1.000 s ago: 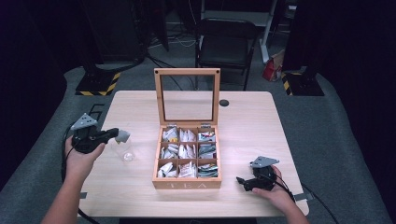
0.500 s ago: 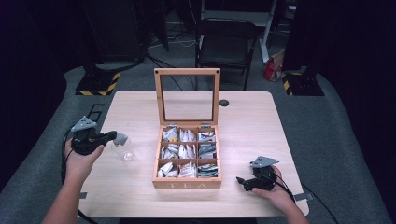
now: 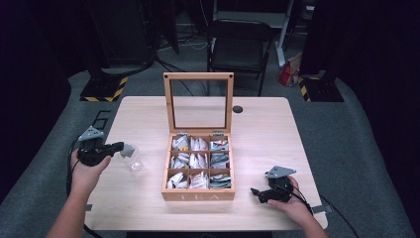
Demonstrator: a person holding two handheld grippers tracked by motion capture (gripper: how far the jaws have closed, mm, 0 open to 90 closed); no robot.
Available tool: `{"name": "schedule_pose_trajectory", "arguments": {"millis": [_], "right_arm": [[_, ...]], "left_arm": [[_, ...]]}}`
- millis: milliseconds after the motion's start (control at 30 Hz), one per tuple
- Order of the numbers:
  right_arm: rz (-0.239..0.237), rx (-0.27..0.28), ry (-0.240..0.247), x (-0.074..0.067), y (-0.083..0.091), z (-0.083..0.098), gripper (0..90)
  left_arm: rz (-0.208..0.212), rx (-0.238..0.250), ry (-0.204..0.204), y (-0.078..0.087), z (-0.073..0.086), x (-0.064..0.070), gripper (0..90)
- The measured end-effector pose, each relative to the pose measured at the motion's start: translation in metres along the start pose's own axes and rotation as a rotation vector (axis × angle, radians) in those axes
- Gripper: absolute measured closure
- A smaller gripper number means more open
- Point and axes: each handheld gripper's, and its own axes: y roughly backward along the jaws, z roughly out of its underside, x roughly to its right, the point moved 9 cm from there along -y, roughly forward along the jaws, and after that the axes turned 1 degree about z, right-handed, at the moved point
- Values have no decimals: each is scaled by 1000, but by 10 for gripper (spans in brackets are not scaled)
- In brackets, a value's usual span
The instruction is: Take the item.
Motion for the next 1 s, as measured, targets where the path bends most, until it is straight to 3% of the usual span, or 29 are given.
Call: {"name": "schedule_pose_trajectory", "arguments": {"millis": [1000], "right_arm": [[0,0,-1,0,0,0,101]], "left_arm": [[6,-38,13,-16,14,2,890]]}}
